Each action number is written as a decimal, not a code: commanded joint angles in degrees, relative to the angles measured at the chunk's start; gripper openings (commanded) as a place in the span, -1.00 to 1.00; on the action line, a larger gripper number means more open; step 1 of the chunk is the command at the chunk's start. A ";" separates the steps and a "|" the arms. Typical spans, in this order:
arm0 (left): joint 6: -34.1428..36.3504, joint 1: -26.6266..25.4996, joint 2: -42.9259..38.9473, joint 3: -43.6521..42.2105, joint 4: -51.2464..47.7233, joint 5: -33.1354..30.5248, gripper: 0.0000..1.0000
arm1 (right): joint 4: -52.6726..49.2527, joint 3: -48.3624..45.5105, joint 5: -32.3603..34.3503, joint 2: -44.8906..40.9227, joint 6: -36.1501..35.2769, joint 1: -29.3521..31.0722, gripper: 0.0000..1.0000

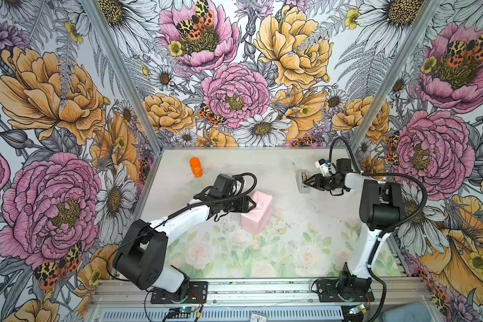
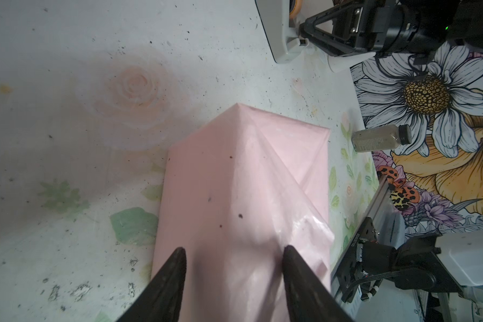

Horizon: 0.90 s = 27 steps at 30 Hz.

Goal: Wrap the gift box in paper
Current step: 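Move the right gripper to the grey tape dispenser while the left gripper holds the peak, then pull a strip of tape from the dispenser with the right gripper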

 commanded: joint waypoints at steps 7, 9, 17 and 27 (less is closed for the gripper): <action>0.81 -0.35 0.59 0.24 -1.49 -2.73 0.13 | -6.74 5.30 -3.19 4.16 -5.35 0.00 -0.36; 0.80 -0.37 0.59 0.18 -1.47 -2.79 0.13 | -8.46 6.36 -4.00 4.99 -6.41 0.03 -0.37; 1.00 -0.37 0.59 0.15 -1.49 -2.82 0.14 | -12.01 8.51 -6.63 7.06 -8.62 0.05 -0.48; 1.15 -0.37 0.15 0.05 -1.48 -2.99 0.15 | -12.02 9.34 -11.38 7.95 -8.77 -0.06 -0.64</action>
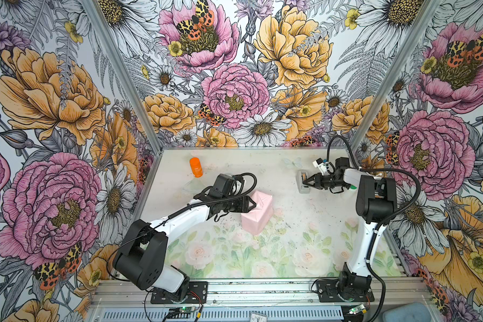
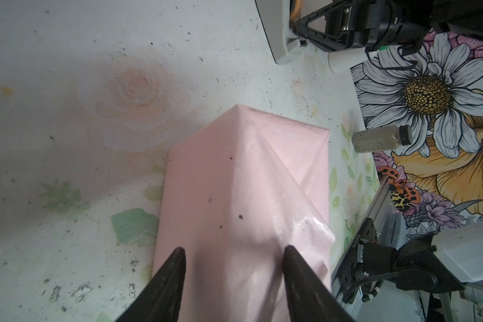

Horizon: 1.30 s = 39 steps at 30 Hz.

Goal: Wrap the gift box in paper
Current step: 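Pull a strip of tape from the dispenser with the right gripper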

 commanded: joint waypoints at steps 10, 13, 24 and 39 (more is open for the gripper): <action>1.23 -0.40 0.24 -0.04 -1.53 -2.80 0.15 | -2.40 0.89 -4.73 0.93 -0.41 0.64 -0.70; 1.34 -0.35 0.15 -0.21 -1.53 -2.95 0.15 | -2.31 1.09 -3.53 0.91 0.13 0.38 -0.77; 1.39 -0.42 0.06 -0.38 -1.53 -3.19 0.15 | -2.08 -0.07 -4.92 -3.30 2.70 -0.46 -1.00; 1.39 -0.60 -0.37 -0.40 -1.36 -3.61 0.15 | -1.11 -3.51 -6.20 -7.57 11.53 -1.57 -1.00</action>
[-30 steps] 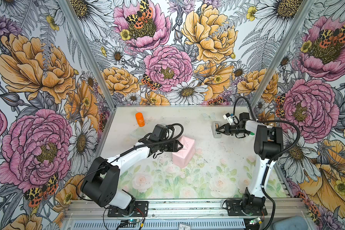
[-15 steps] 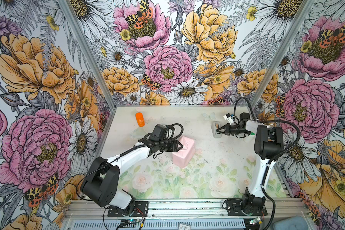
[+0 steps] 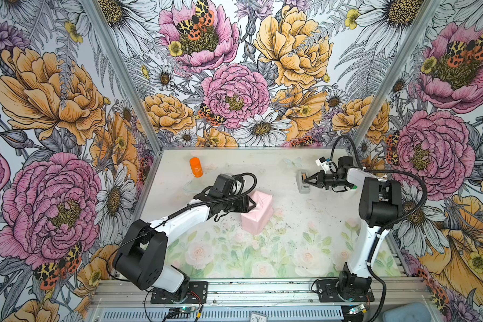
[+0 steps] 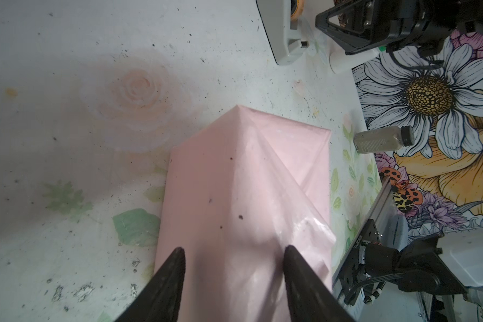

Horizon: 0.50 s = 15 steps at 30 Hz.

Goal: Wrap the gift box in paper
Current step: 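Pull a strip of tape from the dispenser with the right gripper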

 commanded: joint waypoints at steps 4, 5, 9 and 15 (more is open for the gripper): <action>1.34 -0.38 0.03 -0.22 -1.36 -2.91 0.16 | 1.57 -2.90 -2.10 -3.67 4.44 -0.77 -1.00; 1.35 -0.38 0.04 -0.22 -1.37 -2.91 0.15 | 1.78 -3.70 -1.99 -4.26 4.65 -0.80 -1.00; 1.42 -0.42 0.04 -0.22 -1.38 -3.10 0.15 | 2.89 -7.44 -0.06 -7.12 5.45 -0.80 -1.00; 1.43 -0.37 -0.24 -0.30 -1.38 -3.18 0.15 | 7.17 -13.86 2.08 -10.68 8.05 -0.88 -1.00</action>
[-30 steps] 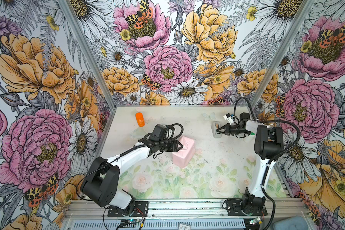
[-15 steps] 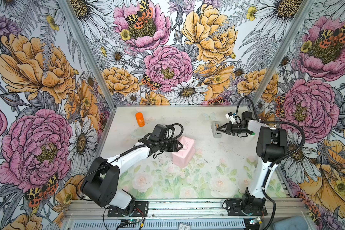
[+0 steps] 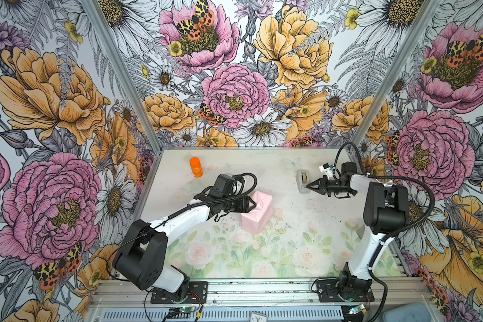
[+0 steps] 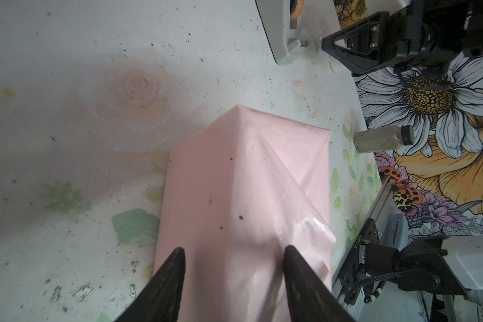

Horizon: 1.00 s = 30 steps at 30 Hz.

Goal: Wrap the gift box in paper
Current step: 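Pull a strip of tape from the dispenser with the right gripper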

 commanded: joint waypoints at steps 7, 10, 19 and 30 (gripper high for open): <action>1.33 -0.34 -0.57 -0.46 -1.40 -3.26 0.15 | 7.69 -7.37 1.31 -3.80 4.30 -0.08 -1.00; 1.34 -0.35 -0.82 -0.57 -1.41 -3.37 0.15 | 9.73 -9.19 1.96 -3.93 5.29 -0.08 -1.00; 1.32 -0.44 -0.84 -0.48 -1.40 -3.52 0.15 | 13.22 -11.07 4.91 -2.06 7.82 1.00 -1.00; 1.34 -0.53 -0.93 -0.29 -1.39 -3.49 0.15 | 15.16 -10.32 12.43 0.24 12.15 3.48 -1.00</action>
